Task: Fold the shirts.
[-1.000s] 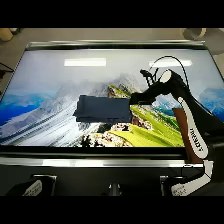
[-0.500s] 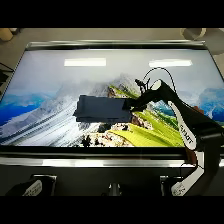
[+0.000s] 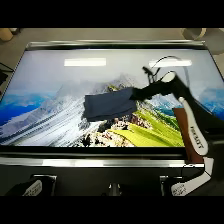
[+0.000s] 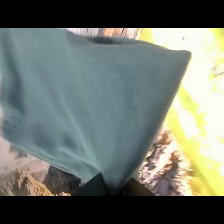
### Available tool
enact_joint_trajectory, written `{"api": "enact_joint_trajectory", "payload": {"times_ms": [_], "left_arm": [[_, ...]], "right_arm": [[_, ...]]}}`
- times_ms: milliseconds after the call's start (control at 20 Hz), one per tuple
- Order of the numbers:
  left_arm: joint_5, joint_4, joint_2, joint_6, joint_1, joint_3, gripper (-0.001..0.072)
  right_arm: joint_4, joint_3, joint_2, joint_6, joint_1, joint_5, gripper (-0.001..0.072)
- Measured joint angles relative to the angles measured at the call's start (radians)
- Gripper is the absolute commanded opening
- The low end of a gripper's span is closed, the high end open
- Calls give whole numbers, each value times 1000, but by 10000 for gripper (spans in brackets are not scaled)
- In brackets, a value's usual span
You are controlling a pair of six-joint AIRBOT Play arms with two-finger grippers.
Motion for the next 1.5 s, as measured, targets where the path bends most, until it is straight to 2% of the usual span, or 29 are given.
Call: {"api": "enact_joint_trajectory", "payload": {"times_ms": [400, 750, 1100, 1300, 1500], "left_arm": [[2, 0, 0, 0, -4, 0, 27], [3, 0, 0, 0, -32, 0, 27], [31, 0, 0, 0, -35, 0, 26], [55, 0, 0, 0, -36, 0, 27], [65, 0, 0, 0, -36, 0, 27]], "right_arm": [[-117, 8, 302, 22, -473, 166, 22], [-155, 8, 431, 31, -779, 320, 22], [-233, 8, 458, 11, -871, 542, 22], [-448, -61, 510, -8, -880, 644, 23], [-664, -232, 549, -56, -882, 636, 24]]}}
